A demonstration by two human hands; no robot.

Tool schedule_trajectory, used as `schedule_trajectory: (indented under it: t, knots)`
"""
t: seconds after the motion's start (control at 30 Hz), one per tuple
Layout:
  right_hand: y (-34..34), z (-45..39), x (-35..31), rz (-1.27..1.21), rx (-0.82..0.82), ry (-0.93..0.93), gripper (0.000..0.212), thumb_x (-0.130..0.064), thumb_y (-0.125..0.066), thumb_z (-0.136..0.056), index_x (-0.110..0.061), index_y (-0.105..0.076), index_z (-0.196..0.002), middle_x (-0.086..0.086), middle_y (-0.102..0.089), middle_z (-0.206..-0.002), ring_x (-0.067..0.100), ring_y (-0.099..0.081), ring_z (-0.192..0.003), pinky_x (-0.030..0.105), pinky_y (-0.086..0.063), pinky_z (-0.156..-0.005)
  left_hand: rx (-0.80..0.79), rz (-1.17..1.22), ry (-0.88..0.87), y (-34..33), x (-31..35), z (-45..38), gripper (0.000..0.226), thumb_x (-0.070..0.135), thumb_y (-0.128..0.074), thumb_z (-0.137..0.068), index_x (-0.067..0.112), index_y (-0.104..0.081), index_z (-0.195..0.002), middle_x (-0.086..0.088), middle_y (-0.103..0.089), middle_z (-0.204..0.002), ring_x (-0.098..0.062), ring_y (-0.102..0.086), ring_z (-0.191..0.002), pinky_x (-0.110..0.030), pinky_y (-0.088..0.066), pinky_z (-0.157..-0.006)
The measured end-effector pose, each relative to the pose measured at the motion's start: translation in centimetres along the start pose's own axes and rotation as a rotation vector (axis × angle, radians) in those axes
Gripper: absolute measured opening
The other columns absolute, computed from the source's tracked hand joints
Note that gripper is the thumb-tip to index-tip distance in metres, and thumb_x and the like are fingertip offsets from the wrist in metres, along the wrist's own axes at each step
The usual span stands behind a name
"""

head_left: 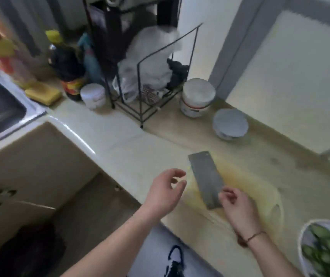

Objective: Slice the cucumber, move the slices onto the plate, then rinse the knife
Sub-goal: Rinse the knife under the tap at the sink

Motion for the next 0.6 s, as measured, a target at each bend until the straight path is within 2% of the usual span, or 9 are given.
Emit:
schedule_trajectory:
  t: [0.07,0.2,0.27,0.33,0.47,0.57,0.6]
  knots:
    - [3.4,-0.2,3.8,0.107,0.077,-0.027,0.028,-0.019,-0.071,-0.084,-0.008,-0.066,-0.109,0.001,-0.062,-0.090,0.021,-0.064,-0.088,0.029,-0.048,-0.082,-0.070,-0.177,-0.055,-4.3,2.2,-0.9,0.030,0.022,-0.061,-0.097,0.024,-0.064,-0.127,0.011,-0.060,-0.126,-0.008,-0.058,-0.112,-0.023,-0.044,-0.097]
    - [3.1,0.5,7.1,0.275,-0.070,0.029,0.052,-0.048,-0.070,-0.080,-0.016,-0.059,-0.119,-0.004,-0.051,-0.102,0.018,-0.059,-0.103,0.028,-0.046,-0.092,-0.168,-0.449,-0.220,-10.1,4.2,-2.2,0.034,0.013,-0.062,-0.092,0.018,-0.066,-0.125,0.002,-0.060,-0.130,-0.019,-0.056,-0.119,-0.023,-0.039,-0.099]
    - [2.3,1.0,7.0,0.372,-0.100,0.099,0.055,-0.064,-0.060,-0.077,-0.024,-0.058,-0.115,-0.006,-0.053,-0.106,0.018,-0.057,-0.102,0.031,-0.049,-0.087,-0.178,-0.526,-0.262,-11.5,4.0,-2.6,0.033,0.012,-0.064,-0.089,0.016,-0.069,-0.122,0.001,-0.062,-0.129,-0.022,-0.056,-0.117,-0.024,-0.039,-0.096]
    - [1.8,1.5,6.1,0.430,-0.092,0.165,0.054,-0.071,-0.055,-0.073,-0.028,-0.059,-0.106,-0.008,-0.055,-0.102,0.019,-0.057,-0.097,0.034,-0.050,-0.080,-0.155,-0.556,-0.279,-12.0,3.7,-3.1,0.031,0.014,-0.065,-0.090,0.016,-0.070,-0.121,0.002,-0.063,-0.127,-0.022,-0.055,-0.115,-0.024,-0.039,-0.094]
    - [1.6,1.5,5.8,0.417,-0.052,0.187,0.042,-0.056,-0.058,-0.083,-0.030,-0.055,-0.116,-0.009,-0.055,-0.112,0.017,-0.056,-0.105,0.032,-0.048,-0.082,-0.141,-0.581,-0.297,-12.0,3.4,-3.8,0.027,0.017,-0.062,-0.093,0.018,-0.070,-0.119,0.005,-0.065,-0.122,-0.017,-0.054,-0.112,-0.019,-0.037,-0.088]
    - [2.2,1.1,6.8,0.202,0.013,0.152,0.035,-0.036,-0.076,-0.075,-0.021,-0.064,-0.105,-0.006,-0.059,-0.096,0.021,-0.059,-0.096,0.031,-0.049,-0.082,-0.143,-0.642,-0.408,-12.3,4.2,-3.7,0.026,0.017,-0.059,-0.090,0.019,-0.072,-0.113,0.005,-0.068,-0.113,-0.022,-0.061,-0.103,-0.026,-0.045,-0.083]
    - [2.6,0.8,7.2,0.083,0.024,0.129,0.033,-0.027,-0.081,-0.072,-0.020,-0.065,-0.100,-0.006,-0.058,-0.091,0.022,-0.060,-0.090,0.026,-0.048,-0.080,-0.143,-0.656,-0.471,-12.4,4.7,-3.5,0.027,0.017,-0.058,-0.089,0.020,-0.072,-0.112,0.005,-0.068,-0.112,-0.025,-0.063,-0.100,-0.030,-0.048,-0.082]
Point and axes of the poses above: each hand's wrist, its own z-axis away from the middle knuckle, its own y-axis out of the back of the hand, x = y × z, the point moved 10 cm from there along -z, towards the middle knuckle
